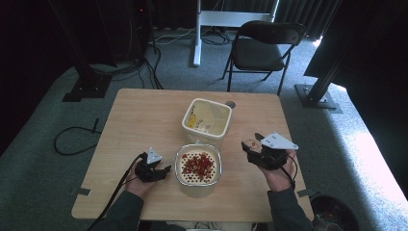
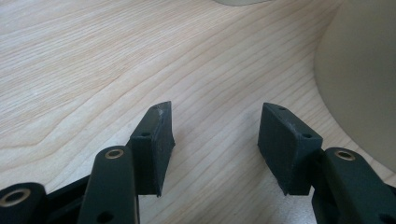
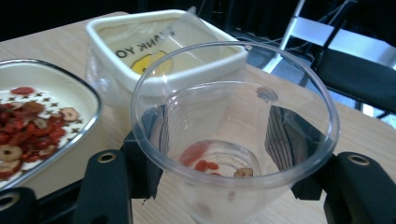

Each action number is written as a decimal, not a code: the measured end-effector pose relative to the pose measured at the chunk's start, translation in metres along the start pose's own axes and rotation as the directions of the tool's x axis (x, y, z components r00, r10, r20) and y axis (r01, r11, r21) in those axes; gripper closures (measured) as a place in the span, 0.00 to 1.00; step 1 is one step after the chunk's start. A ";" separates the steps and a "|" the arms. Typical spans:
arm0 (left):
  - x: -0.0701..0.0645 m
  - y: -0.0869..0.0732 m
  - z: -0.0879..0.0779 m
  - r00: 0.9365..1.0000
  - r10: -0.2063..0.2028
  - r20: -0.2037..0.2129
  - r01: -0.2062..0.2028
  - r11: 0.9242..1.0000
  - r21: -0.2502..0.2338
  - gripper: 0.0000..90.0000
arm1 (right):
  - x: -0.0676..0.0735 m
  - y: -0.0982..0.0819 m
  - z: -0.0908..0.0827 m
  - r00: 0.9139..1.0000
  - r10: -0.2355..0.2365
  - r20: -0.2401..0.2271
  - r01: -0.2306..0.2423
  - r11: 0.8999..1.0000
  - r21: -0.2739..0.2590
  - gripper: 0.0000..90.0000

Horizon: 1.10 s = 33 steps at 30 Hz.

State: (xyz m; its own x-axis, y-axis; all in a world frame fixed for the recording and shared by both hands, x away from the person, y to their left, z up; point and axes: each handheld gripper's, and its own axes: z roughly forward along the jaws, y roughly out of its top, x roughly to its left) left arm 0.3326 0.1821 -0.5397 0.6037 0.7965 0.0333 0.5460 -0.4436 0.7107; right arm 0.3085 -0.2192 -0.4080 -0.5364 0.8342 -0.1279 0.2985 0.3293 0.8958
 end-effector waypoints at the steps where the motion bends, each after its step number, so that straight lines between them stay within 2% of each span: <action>1: 0.000 0.000 0.000 1.000 -0.002 -0.002 0.002 1.000 0.002 0.51 | 0.002 0.002 0.000 1.000 -0.007 0.005 0.007 1.000 0.002 0.44; 3: 0.001 0.000 -0.001 1.000 -0.003 -0.002 0.003 1.000 0.001 0.51 | 0.003 0.003 -0.001 1.000 -0.006 0.016 0.006 1.000 0.005 0.44; 5: 0.002 -0.001 -0.001 1.000 -0.002 -0.004 0.002 1.000 0.002 0.51 | 0.004 0.003 0.000 1.000 0.000 -0.002 0.000 1.000 0.015 0.44; 8: 0.001 -0.001 -0.001 1.000 0.000 -0.007 0.001 1.000 0.003 0.51 | 0.011 0.004 0.001 1.000 -0.015 -0.018 0.015 1.000 0.008 0.44; 11: 0.001 -0.001 -0.001 1.000 0.005 -0.015 -0.005 1.000 0.002 0.50 | 0.010 0.004 0.002 1.000 0.005 -0.017 -0.005 1.000 0.005 0.44; 14: 0.002 -0.001 -0.001 1.000 0.002 -0.011 -0.002 1.000 0.003 0.50 | 0.013 0.005 0.002 0.999 -0.007 -0.040 0.008 1.000 0.006 0.44; 17: 0.002 -0.001 -0.001 1.000 0.001 -0.013 -0.001 1.000 0.004 0.50 | 0.012 0.007 -0.001 1.000 0.007 -0.025 -0.007 1.000 -0.012 0.44; 19: 0.002 -0.001 -0.001 1.000 0.000 -0.014 0.000 1.000 0.002 0.50 | 0.011 0.007 -0.001 0.999 0.011 -0.036 -0.011 1.000 -0.009 0.44; 24: 0.003 -0.002 -0.002 1.000 -0.002 -0.023 0.002 1.000 0.004 0.50 | 0.019 0.011 0.002 0.999 -0.022 -0.047 0.022 1.000 -0.005 0.44; 27: 0.004 -0.003 -0.004 1.000 -0.009 -0.029 0.009 1.000 0.001 0.49 | 0.025 0.015 0.003 0.998 -0.065 -0.025 0.066 0.998 0.011 0.44; 30: 0.006 -0.003 -0.005 0.999 -0.016 -0.036 0.016 1.000 -0.002 0.49 | 0.031 0.020 0.005 0.992 -0.129 0.009 0.129 0.991 0.042 0.44; 33: 0.007 -0.004 -0.004 0.999 -0.018 -0.039 0.018 1.000 0.001 0.49 | 0.038 0.025 0.007 0.984 -0.179 0.020 0.178 0.982 0.061 0.44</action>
State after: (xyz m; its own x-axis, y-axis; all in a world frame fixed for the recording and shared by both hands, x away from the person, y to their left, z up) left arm 0.3323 0.1909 -0.5391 0.5707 0.8198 0.0477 0.5574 -0.4294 0.7106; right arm 0.3016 -0.1764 -0.3937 -0.5654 0.7702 -0.2951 0.2461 0.4990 0.8309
